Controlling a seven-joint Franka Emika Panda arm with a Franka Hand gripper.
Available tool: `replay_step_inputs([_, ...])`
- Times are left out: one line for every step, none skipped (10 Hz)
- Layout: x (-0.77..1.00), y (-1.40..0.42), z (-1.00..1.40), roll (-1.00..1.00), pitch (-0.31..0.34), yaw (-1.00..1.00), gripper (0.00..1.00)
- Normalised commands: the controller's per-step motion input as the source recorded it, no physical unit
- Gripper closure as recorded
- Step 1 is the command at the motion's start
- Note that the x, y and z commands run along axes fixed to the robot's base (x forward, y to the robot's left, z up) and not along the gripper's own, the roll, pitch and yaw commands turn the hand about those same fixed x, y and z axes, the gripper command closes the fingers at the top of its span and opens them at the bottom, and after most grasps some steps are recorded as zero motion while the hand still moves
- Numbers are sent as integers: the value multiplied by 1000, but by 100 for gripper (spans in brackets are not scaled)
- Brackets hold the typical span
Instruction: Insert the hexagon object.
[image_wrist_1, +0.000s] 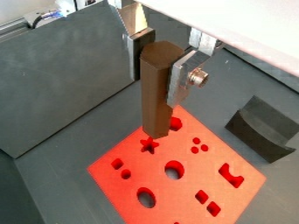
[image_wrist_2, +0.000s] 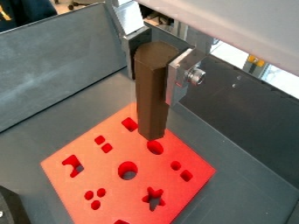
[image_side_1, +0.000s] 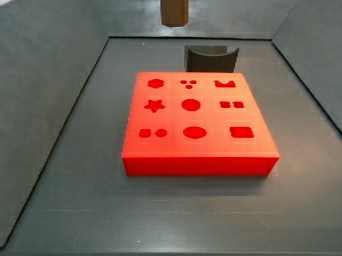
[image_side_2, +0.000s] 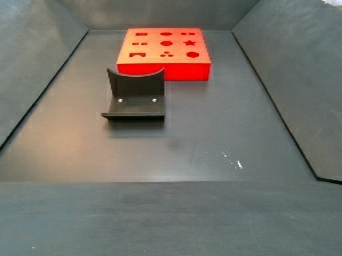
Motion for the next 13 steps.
replay_step_inputs([9,197,-186,54,69,-283,100])
replay_step_inputs([0,374,-274,31,104,-634,100])
replay_step_inputs([29,297,-294,20,113,-729,100])
replay_step_inputs([0,357,-277,7,100,-671,100])
replay_step_inputs([0,446,-311,33,119,-560,100])
replay_step_inputs([51,371,-323,23,131,-649,100])
replay_step_inputs([106,326,-334,13,137,-706,100])
replay_step_inputs([97,380,-331,0,127,-663,100])
replay_step_inputs([114,394,-311,0,110,-649,100])
replay_step_inputs([120,400,-294,0,79,-637,100])
replay_step_inputs([63,409,-437,-39,0,-603,100])
replay_step_inputs([46,409,-457,-23,0,-623,100])
replay_step_inputs([-26,326,-454,-40,-43,-651,100])
